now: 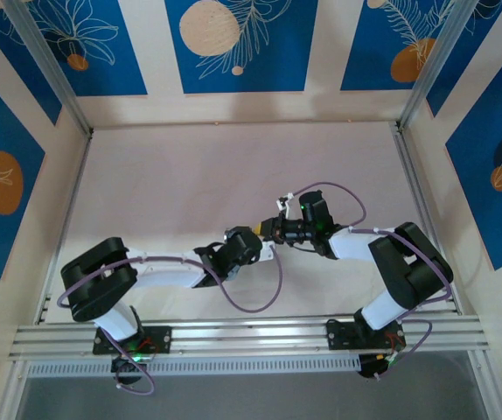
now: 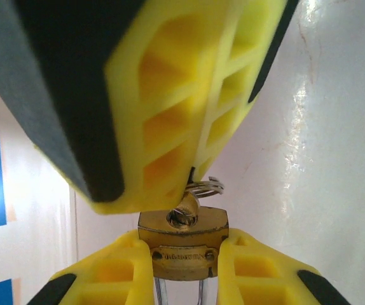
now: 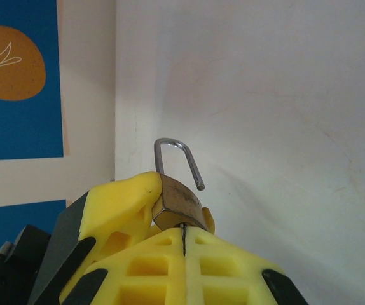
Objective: Unlock with the key
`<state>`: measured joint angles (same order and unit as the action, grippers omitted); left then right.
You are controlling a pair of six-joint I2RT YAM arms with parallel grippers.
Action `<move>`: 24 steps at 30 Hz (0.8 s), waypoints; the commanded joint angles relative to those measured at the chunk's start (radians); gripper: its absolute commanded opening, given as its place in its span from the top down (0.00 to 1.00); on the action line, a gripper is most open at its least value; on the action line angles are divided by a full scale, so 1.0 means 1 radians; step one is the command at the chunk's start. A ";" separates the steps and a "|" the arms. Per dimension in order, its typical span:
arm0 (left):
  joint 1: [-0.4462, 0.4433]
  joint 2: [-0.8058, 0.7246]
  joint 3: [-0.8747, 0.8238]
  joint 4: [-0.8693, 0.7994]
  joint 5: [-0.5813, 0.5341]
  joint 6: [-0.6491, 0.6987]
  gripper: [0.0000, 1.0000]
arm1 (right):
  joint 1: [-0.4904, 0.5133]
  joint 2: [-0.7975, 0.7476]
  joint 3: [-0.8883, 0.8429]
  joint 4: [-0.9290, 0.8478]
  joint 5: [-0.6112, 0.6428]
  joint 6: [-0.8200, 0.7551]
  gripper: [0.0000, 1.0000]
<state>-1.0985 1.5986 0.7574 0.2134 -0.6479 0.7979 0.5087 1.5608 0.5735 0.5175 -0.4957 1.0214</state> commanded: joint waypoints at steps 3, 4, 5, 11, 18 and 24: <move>-0.084 0.006 0.034 0.339 0.187 0.054 0.96 | 0.076 -0.004 0.014 0.145 -0.191 0.042 1.00; -0.084 0.007 0.034 0.337 0.186 0.052 0.96 | 0.075 -0.004 0.013 0.139 -0.190 0.038 1.00; -0.084 0.008 0.035 0.338 0.184 0.050 0.96 | 0.074 -0.005 0.012 0.138 -0.189 0.036 1.00; -0.079 0.001 0.040 0.308 0.163 0.037 0.97 | 0.065 -0.020 0.011 0.094 -0.193 0.012 0.95; -0.058 -0.032 0.060 0.162 0.181 -0.064 0.97 | 0.012 -0.104 0.027 -0.101 -0.165 -0.099 0.80; -0.019 -0.031 0.063 0.086 0.233 -0.147 0.97 | -0.018 -0.175 0.050 -0.270 -0.121 -0.203 0.75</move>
<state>-1.1145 1.5776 0.7692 0.2543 -0.5671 0.7151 0.4744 1.4242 0.5774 0.3077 -0.5236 0.8948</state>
